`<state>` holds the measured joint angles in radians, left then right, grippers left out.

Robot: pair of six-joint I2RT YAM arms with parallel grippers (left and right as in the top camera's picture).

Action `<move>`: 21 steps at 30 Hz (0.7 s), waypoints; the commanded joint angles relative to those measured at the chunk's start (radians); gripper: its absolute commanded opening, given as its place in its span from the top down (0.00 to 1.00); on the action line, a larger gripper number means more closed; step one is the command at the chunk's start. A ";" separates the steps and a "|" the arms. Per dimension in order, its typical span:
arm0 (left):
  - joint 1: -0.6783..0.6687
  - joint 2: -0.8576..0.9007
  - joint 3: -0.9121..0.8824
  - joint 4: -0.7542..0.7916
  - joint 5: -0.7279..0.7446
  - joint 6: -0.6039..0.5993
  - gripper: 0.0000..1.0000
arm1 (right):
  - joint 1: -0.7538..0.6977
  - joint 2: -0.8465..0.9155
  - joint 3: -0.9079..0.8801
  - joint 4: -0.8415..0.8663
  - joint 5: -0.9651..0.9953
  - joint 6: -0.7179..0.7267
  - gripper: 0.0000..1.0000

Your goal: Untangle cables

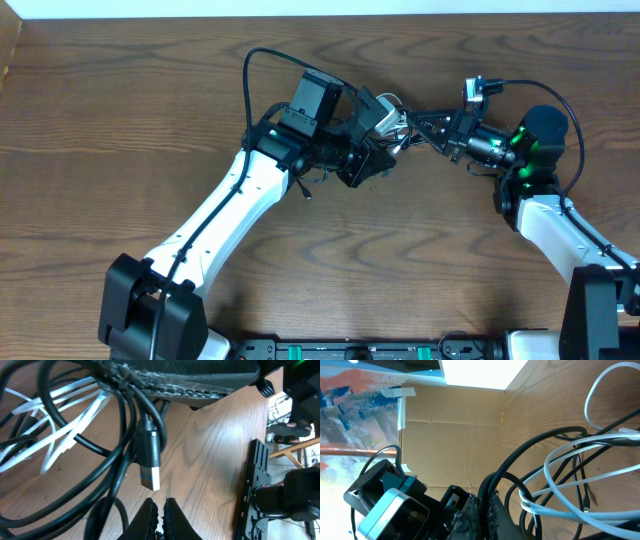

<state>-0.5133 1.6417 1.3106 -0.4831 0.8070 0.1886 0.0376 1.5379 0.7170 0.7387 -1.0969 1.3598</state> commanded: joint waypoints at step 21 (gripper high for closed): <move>-0.001 0.037 0.013 0.022 -0.018 0.016 0.92 | 0.058 -0.006 0.006 0.005 -0.051 -0.009 0.99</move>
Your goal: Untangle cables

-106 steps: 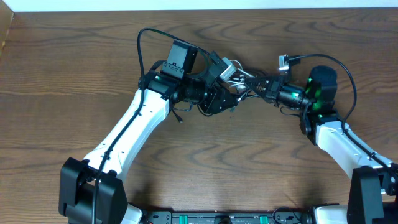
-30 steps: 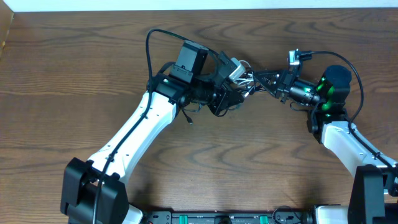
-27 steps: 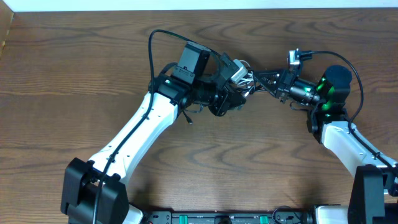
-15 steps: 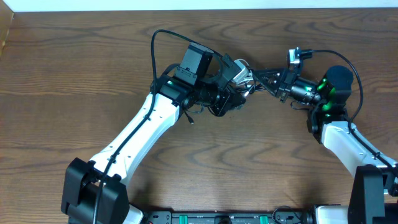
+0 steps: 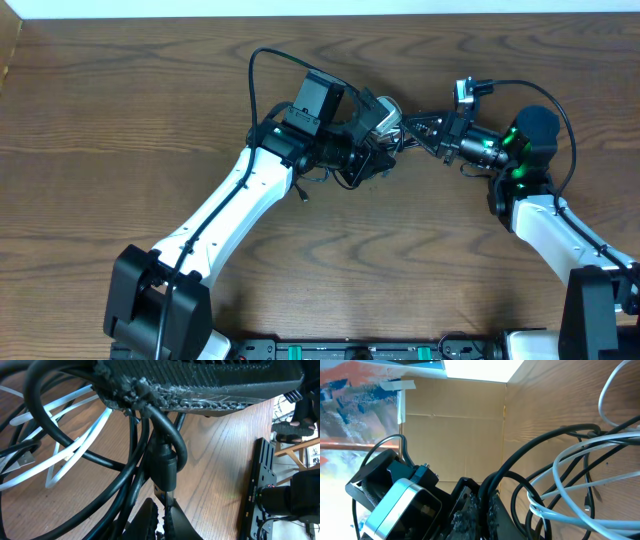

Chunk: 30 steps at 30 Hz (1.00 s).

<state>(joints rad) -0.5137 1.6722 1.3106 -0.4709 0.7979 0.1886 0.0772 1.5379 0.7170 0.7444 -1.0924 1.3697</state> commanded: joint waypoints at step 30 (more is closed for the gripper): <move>0.000 0.006 0.013 0.047 -0.009 0.012 0.92 | 0.069 -0.006 0.006 -0.101 -0.135 -0.109 0.92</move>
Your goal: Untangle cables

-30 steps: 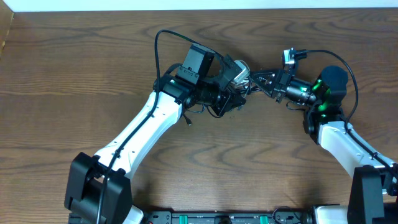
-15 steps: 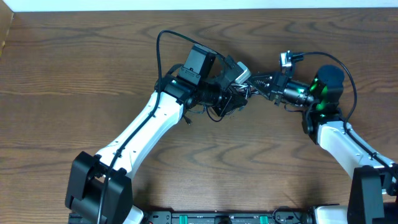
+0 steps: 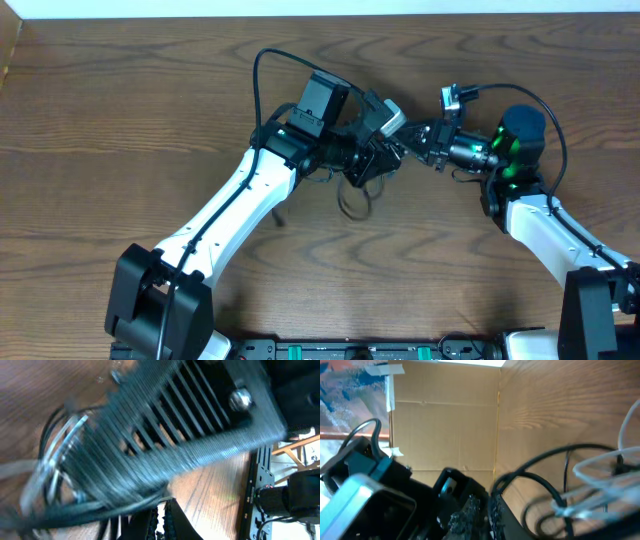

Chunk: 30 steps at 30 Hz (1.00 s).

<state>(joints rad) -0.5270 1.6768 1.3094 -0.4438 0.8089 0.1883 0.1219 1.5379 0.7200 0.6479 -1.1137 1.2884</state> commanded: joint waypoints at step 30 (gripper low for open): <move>0.013 0.002 0.014 -0.136 -0.043 0.044 0.71 | -0.133 -0.006 0.003 -0.436 -0.096 -0.347 0.83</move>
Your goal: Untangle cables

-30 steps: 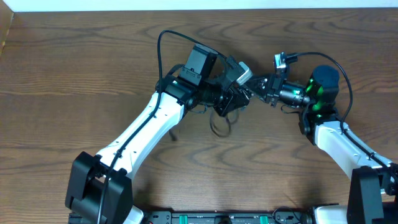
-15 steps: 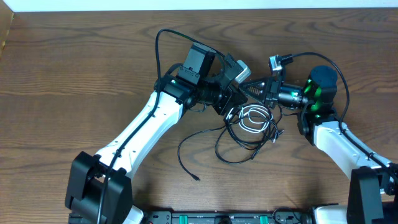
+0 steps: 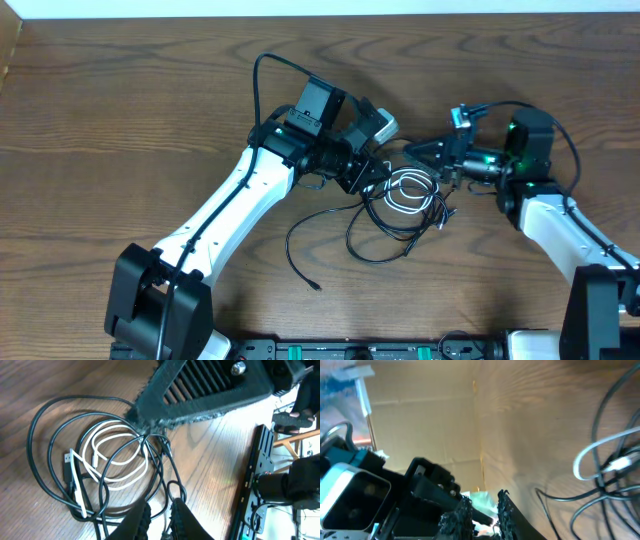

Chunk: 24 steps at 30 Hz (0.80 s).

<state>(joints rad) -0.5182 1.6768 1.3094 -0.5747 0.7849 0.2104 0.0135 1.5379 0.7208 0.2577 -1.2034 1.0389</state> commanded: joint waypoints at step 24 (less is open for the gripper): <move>0.005 0.002 0.014 -0.005 -0.095 0.022 0.21 | -0.105 -0.006 0.002 -0.612 0.221 -0.979 0.67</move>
<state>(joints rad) -0.5179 1.6768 1.3094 -0.5781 0.7006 0.2222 -0.0700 1.5379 0.7204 -0.3130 -1.0569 0.2794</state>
